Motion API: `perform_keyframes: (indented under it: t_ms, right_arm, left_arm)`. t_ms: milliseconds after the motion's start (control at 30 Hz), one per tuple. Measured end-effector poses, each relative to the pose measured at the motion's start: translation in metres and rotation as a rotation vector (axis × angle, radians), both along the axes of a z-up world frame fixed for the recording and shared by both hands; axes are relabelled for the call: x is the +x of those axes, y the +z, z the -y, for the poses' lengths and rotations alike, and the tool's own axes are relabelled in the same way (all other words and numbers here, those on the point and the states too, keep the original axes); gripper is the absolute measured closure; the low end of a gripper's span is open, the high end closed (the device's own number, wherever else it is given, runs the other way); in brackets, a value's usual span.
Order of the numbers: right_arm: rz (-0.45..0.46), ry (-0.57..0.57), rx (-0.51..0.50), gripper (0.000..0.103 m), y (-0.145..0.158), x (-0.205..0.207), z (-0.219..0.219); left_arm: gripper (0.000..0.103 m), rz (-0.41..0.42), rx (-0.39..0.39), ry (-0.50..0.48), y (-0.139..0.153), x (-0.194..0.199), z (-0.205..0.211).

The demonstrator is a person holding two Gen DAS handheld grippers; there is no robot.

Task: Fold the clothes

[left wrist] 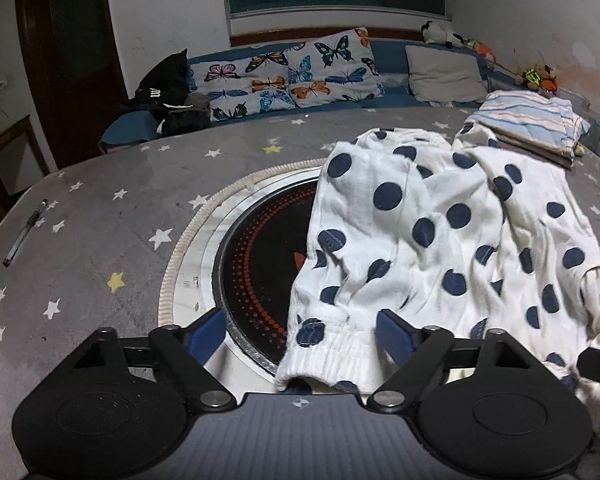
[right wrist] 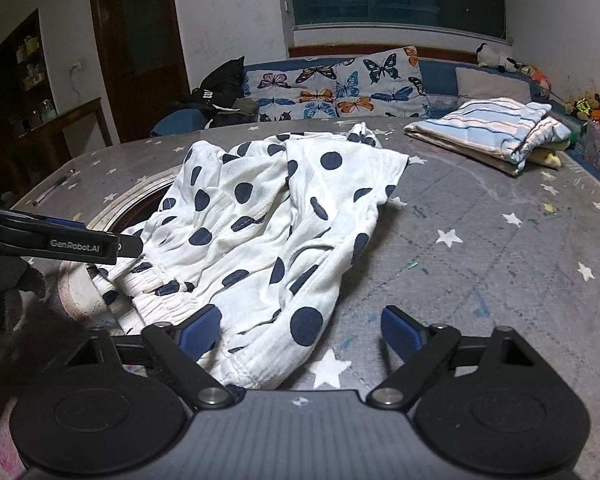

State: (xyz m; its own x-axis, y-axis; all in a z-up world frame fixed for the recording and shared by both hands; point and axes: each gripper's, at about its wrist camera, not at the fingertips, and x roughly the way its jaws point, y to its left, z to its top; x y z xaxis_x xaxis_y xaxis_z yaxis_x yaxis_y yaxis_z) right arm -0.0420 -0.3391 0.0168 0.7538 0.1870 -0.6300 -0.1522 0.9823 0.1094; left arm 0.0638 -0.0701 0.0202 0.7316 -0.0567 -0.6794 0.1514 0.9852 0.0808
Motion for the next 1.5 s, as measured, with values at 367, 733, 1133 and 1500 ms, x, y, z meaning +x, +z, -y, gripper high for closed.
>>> perform_keyframes:
  t_ms: [367, 733, 1133, 1500]
  right_arm:
    - [-0.039, 0.008, 0.072, 0.07, -0.004, 0.002, 0.007]
    - [-0.041, 0.157, 0.146, 0.087, 0.013, -0.025, 0.017]
    - [-0.108, 0.401, 0.153, 0.084, 0.032, -0.083, 0.011]
    - [-0.061, 0.373, 0.153, 0.062, 0.06, -0.085, 0.036]
  left_arm:
    - [0.084, -0.04, -0.102, -0.068, 0.0, -0.006, -0.009]
    - [0.093, -0.063, -0.173, -0.108, 0.017, -0.054, -0.024]
    - [0.094, -0.144, -0.21, -0.088, 0.021, -0.143, -0.053]
    - [0.083, -0.157, -0.215, -0.102, 0.028, -0.15, -0.057]
